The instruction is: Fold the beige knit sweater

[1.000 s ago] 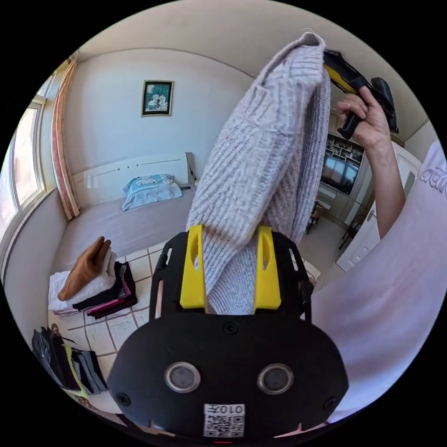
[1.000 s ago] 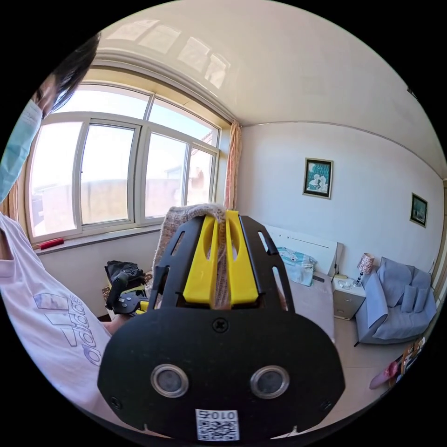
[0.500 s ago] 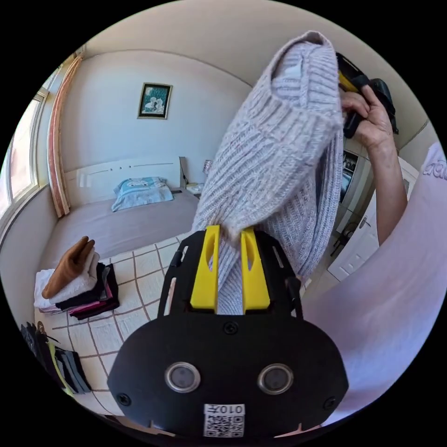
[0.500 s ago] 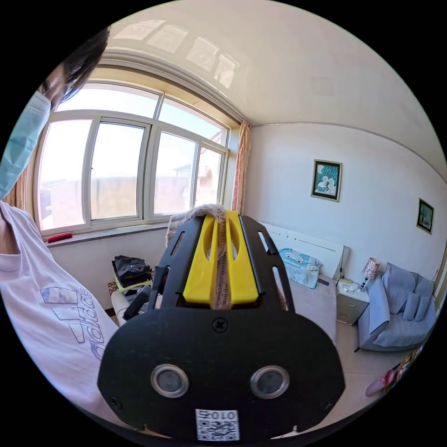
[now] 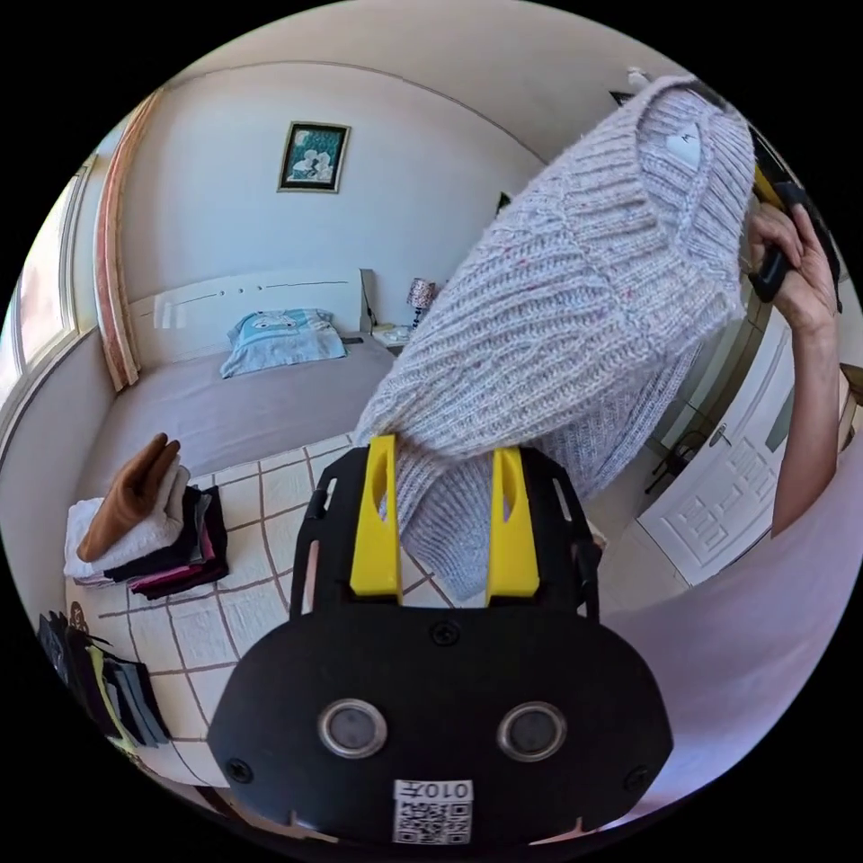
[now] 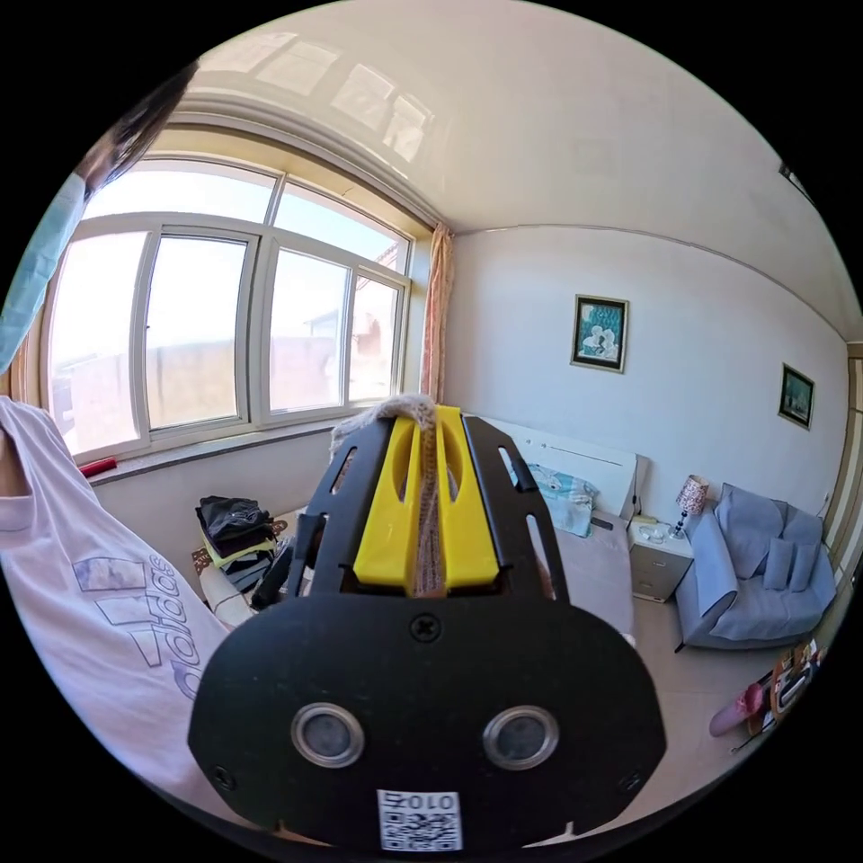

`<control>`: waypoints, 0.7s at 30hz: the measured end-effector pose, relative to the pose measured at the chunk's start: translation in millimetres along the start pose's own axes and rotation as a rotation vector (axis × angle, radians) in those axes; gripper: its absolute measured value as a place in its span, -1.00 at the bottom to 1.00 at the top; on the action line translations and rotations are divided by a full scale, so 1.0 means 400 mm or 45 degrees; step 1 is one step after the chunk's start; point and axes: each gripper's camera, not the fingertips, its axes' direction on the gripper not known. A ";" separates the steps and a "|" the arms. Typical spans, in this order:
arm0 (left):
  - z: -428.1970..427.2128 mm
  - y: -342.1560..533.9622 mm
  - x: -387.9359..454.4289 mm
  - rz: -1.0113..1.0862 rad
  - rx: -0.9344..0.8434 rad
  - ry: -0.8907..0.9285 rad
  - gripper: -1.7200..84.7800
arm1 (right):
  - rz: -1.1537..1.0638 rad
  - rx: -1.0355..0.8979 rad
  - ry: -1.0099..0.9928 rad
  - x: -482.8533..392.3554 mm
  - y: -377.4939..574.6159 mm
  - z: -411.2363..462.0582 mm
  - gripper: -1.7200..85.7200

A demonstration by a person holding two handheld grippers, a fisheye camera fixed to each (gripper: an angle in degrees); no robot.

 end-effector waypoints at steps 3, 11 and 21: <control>0.036 -0.031 0.067 0.166 -0.067 -0.121 -0.69 | -0.026 -0.012 -0.013 -0.018 -0.027 0.011 -0.87; -0.051 -0.002 -0.102 -0.030 0.055 0.016 -0.85 | 0.036 -0.052 0.013 0.048 -0.076 -0.032 -0.86; 0.027 -0.078 -0.040 0.288 -0.049 0.050 -0.78 | 0.008 -0.112 -0.042 0.073 -0.191 -0.021 -0.86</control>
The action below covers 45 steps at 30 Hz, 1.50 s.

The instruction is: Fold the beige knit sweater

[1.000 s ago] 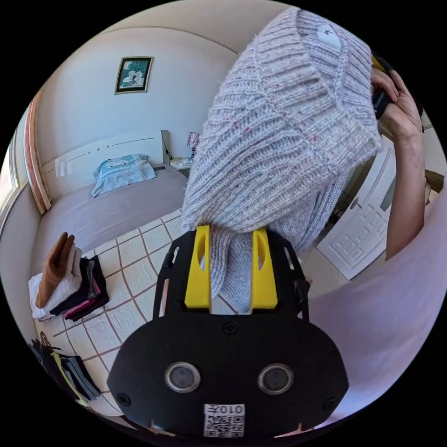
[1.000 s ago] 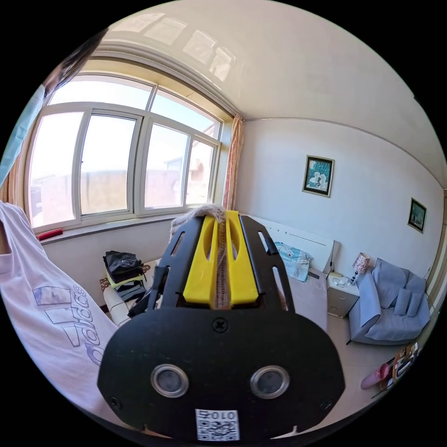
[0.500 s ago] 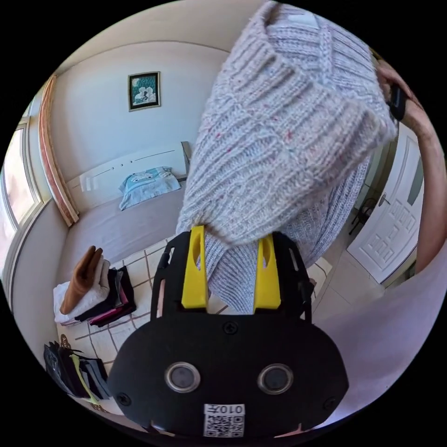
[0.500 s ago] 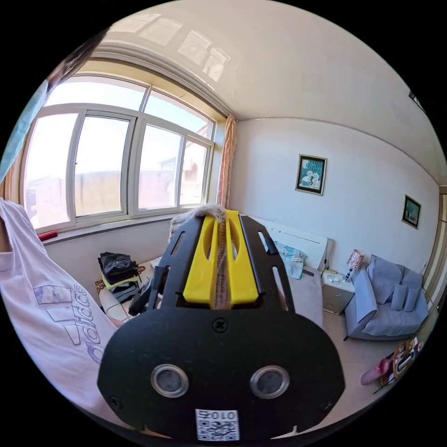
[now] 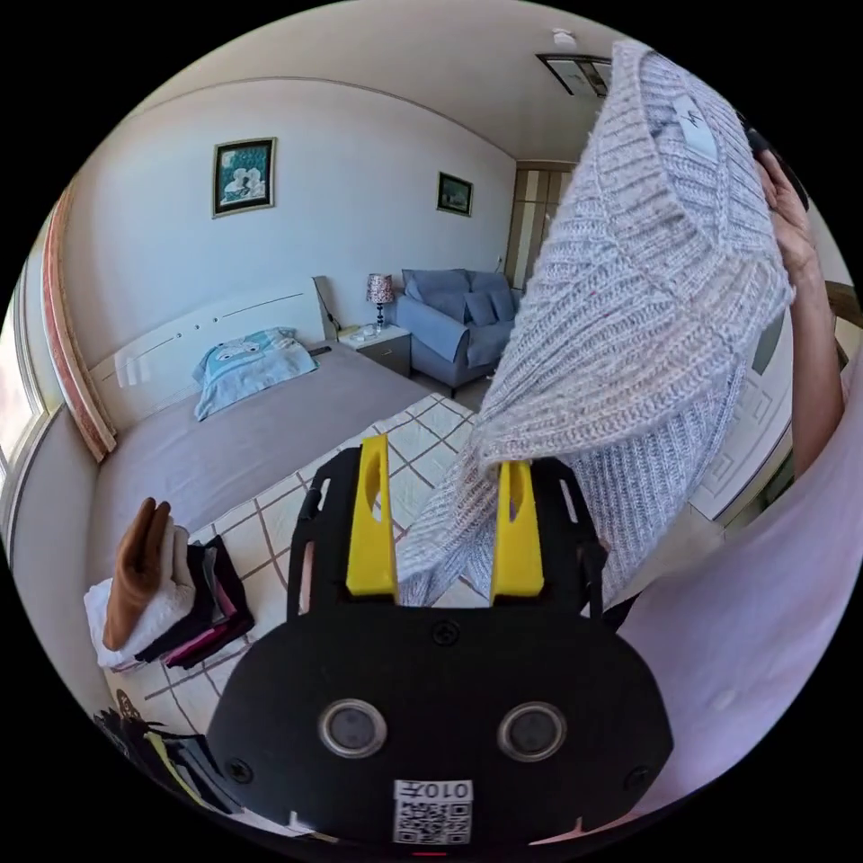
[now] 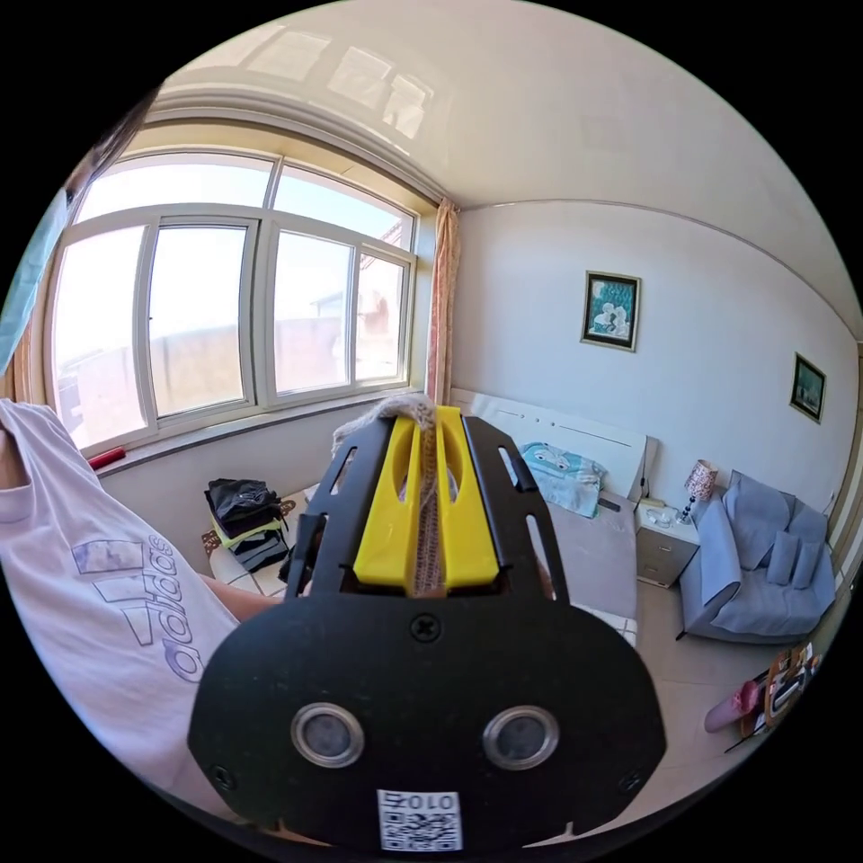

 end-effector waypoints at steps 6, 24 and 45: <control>0.004 -0.056 0.023 0.235 0.032 0.327 -0.94 | 0.007 0.014 0.061 0.059 -0.071 -0.064 -0.86; -0.625 -0.178 -0.313 -0.103 0.299 -0.154 -0.97 | 0.167 -0.474 -0.117 0.597 -0.090 -0.072 -0.92; -0.494 -0.081 -0.637 -0.443 -0.134 0.216 -0.97 | 0.287 -0.808 -0.134 1.029 -0.233 0.027 -0.92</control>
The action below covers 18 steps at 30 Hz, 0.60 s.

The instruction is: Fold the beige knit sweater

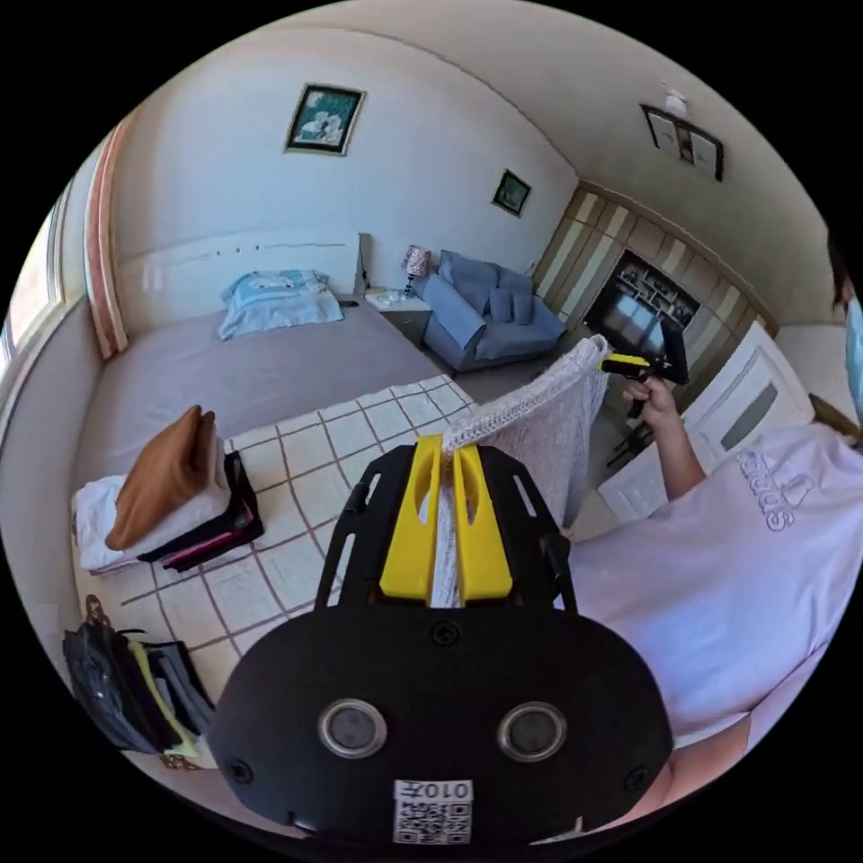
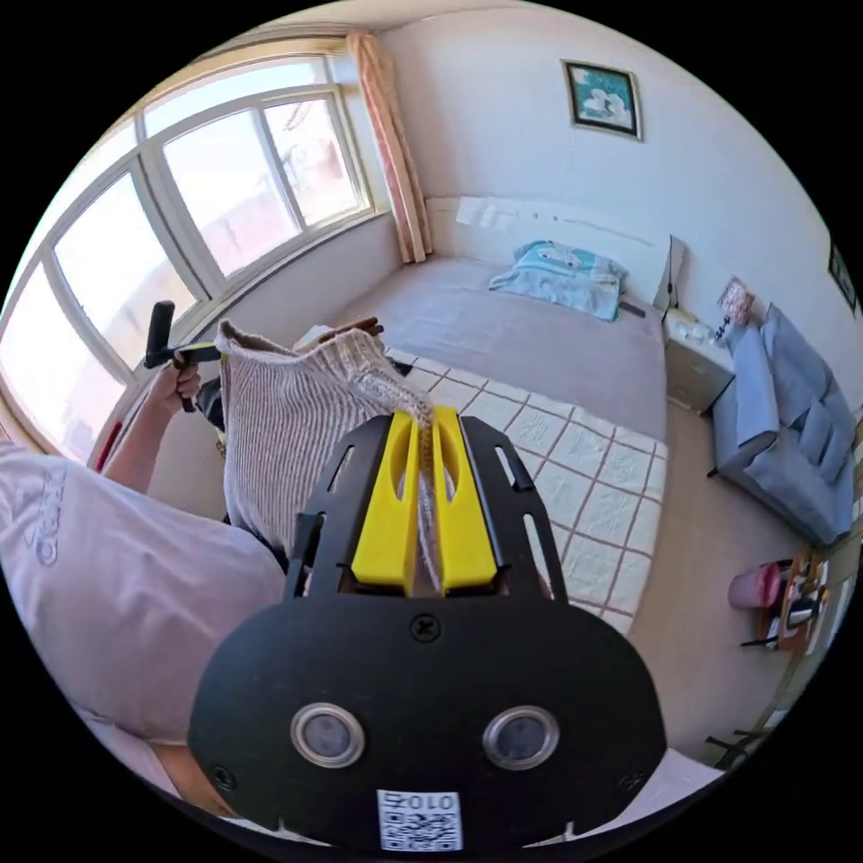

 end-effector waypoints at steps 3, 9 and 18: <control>0.044 -0.112 -0.088 -0.029 0.017 0.006 -0.97 | 0.030 0.053 0.040 0.117 -0.108 -0.026 -0.92; -0.045 -0.341 0.000 0.449 0.035 -0.288 -0.96 | -0.224 0.305 0.277 0.185 -0.245 -0.313 -0.91; 0.204 -0.176 -0.164 0.660 -0.371 -0.147 -0.96 | -0.328 -0.115 0.143 0.408 -0.067 -0.123 -0.88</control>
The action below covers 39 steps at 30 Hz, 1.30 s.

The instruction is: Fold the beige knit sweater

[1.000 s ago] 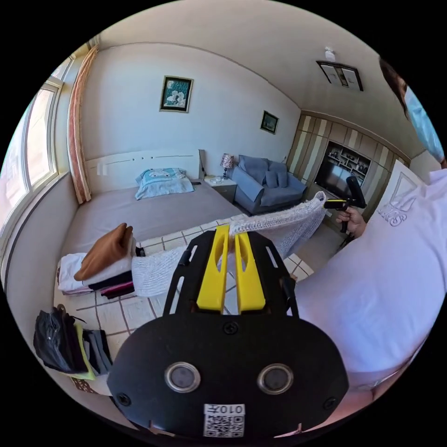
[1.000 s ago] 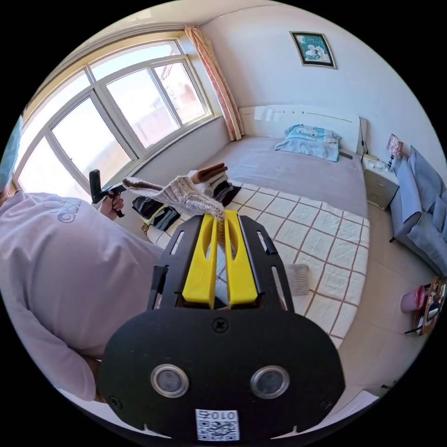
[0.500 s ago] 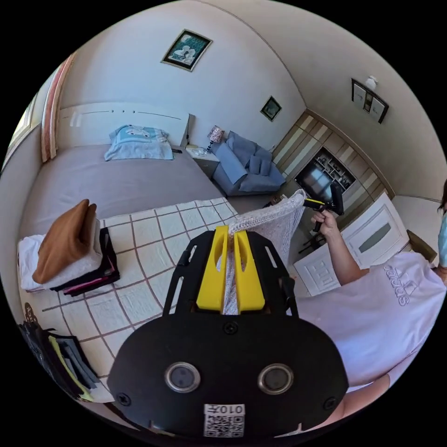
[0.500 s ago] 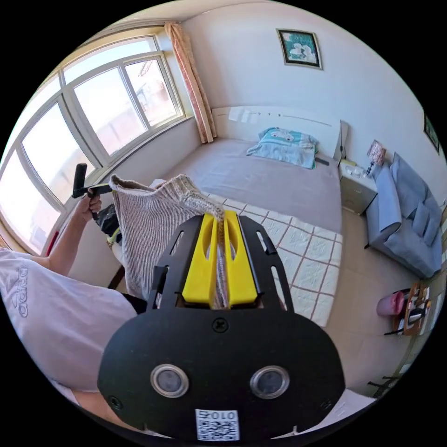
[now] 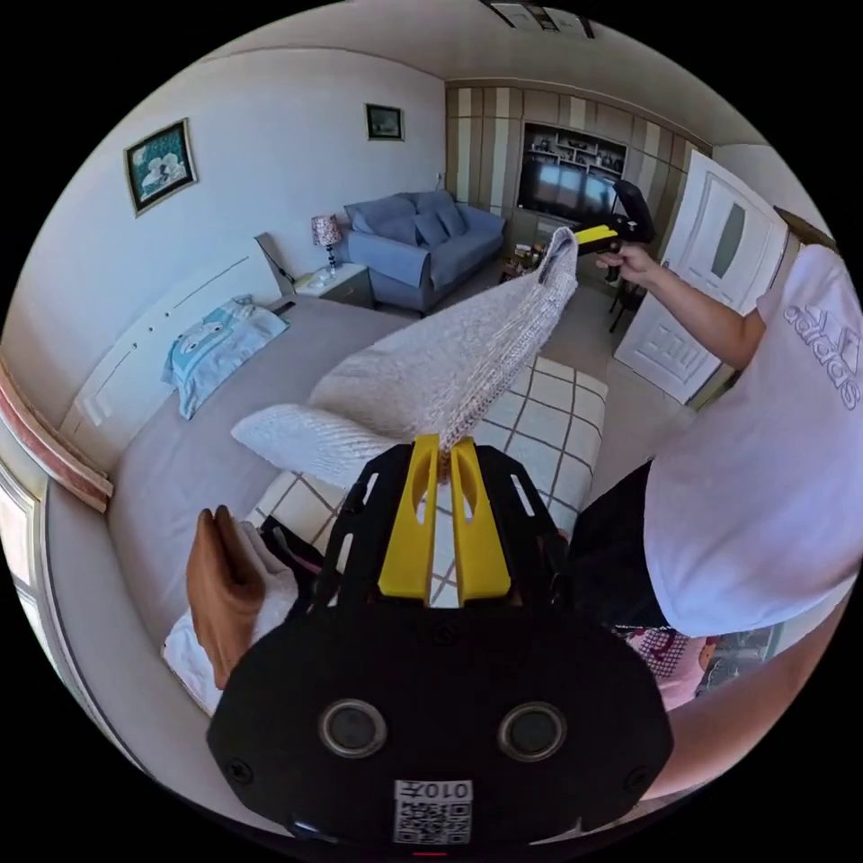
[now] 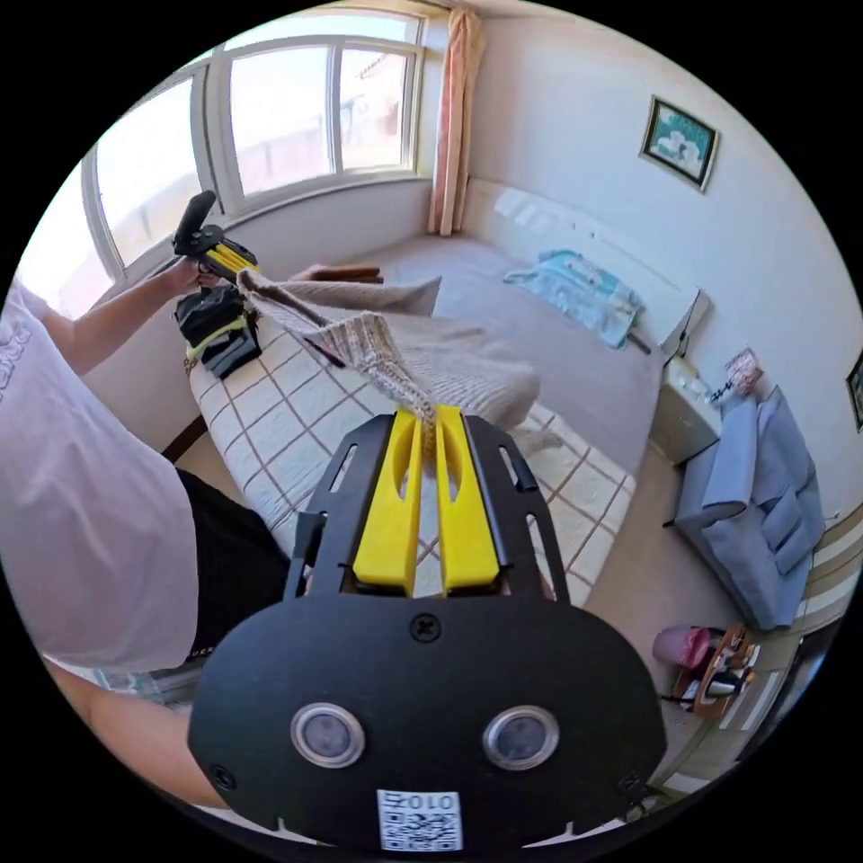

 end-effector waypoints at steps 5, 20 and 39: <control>0.336 0.131 -0.043 -0.164 -0.331 0.076 -0.96 | 0.237 -0.335 -0.239 0.109 0.156 0.360 -0.87; 0.661 0.390 -0.072 -0.222 -0.741 0.142 -0.96 | 0.063 -0.772 -0.312 0.289 0.363 0.494 -0.87; 0.608 0.543 -0.173 -0.114 -0.883 0.200 -0.96 | 0.046 -0.969 -0.437 0.547 0.516 0.429 -0.87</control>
